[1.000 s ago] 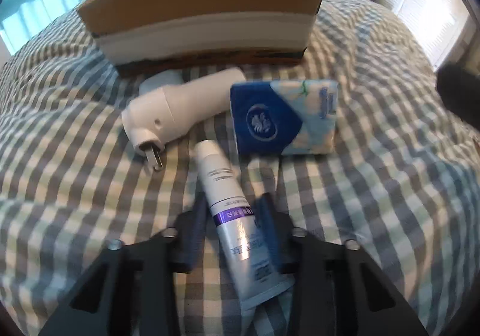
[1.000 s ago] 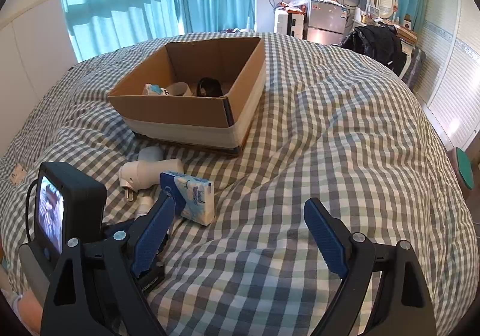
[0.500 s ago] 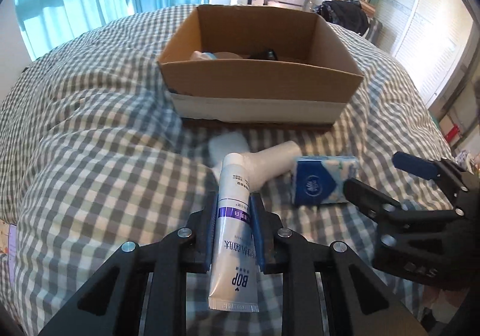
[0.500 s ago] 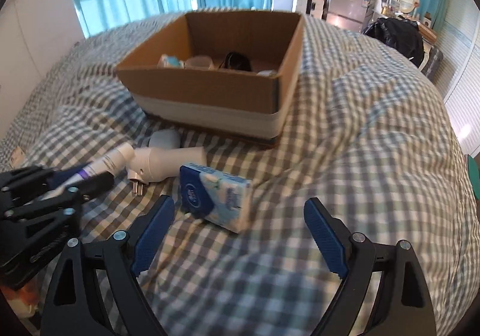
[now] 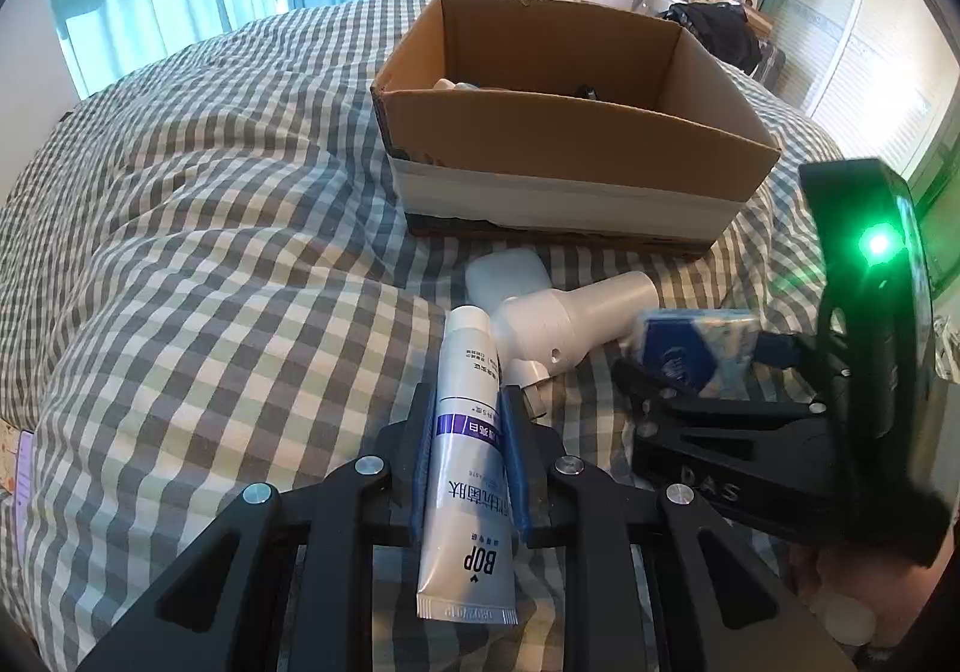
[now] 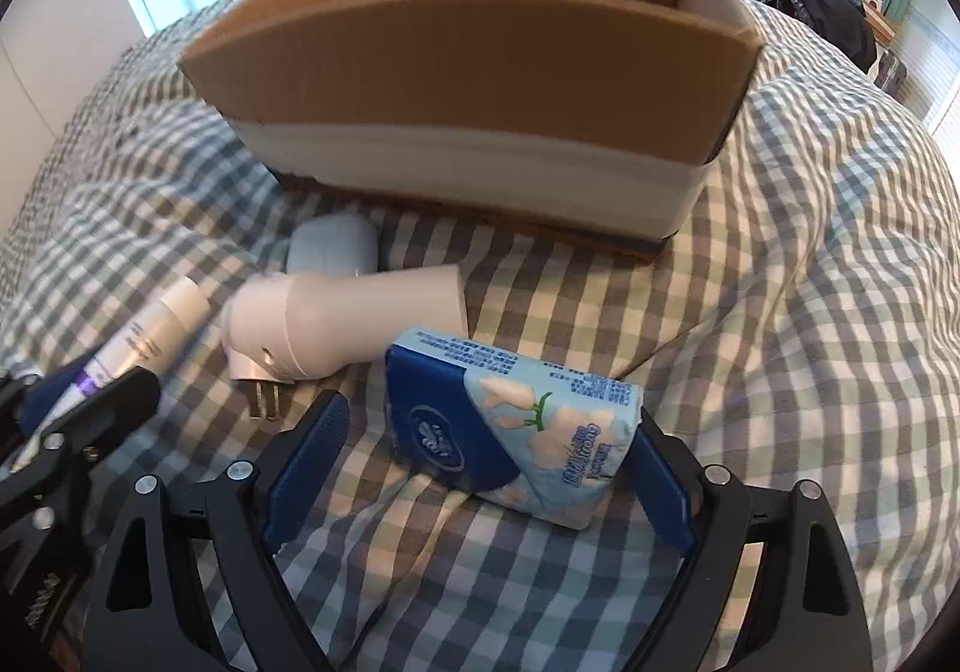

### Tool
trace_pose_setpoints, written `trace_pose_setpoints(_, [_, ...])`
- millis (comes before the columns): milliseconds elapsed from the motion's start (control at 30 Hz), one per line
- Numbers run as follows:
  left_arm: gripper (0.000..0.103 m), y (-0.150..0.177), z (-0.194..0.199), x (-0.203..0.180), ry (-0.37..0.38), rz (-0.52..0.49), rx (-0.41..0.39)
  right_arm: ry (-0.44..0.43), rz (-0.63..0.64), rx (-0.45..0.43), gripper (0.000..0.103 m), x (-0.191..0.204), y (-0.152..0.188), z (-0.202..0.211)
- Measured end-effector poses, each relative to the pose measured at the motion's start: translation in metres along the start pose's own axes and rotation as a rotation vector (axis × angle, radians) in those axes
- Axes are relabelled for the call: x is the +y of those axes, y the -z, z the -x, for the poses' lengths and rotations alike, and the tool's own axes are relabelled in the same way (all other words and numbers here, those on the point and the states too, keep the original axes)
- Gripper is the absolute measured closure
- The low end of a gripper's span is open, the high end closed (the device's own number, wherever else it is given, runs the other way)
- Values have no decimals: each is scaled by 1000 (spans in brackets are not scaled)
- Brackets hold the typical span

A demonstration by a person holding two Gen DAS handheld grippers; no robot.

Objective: Organize objects
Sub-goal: 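Grasp the blue tissue pack with the right tool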

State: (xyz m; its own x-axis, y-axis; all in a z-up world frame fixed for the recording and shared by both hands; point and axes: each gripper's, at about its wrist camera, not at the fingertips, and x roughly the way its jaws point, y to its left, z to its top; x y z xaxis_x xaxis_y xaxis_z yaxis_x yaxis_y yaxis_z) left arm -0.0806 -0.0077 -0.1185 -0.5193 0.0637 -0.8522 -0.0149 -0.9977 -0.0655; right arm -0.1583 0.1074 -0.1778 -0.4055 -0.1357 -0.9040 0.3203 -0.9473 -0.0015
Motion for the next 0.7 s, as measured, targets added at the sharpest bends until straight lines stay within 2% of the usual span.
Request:
trace_pose_setpoints(100, [82, 0, 3, 0, 3, 0, -3, 2, 15, -15, 37, 2, 4, 5])
trace_pose_setpoints(267, [82, -1, 11, -1, 10, 1, -9, 17, 38, -65, 39, 6, 9, 28])
trace_pose_setpoints(433, [82, -2, 30, -1, 15, 4, -35, 2, 52, -114, 40, 7, 15, 64])
trace_pose_setpoints(700, [82, -10, 64, -9, 52, -17, -94, 36, 75, -202, 40, 6, 16, 124])
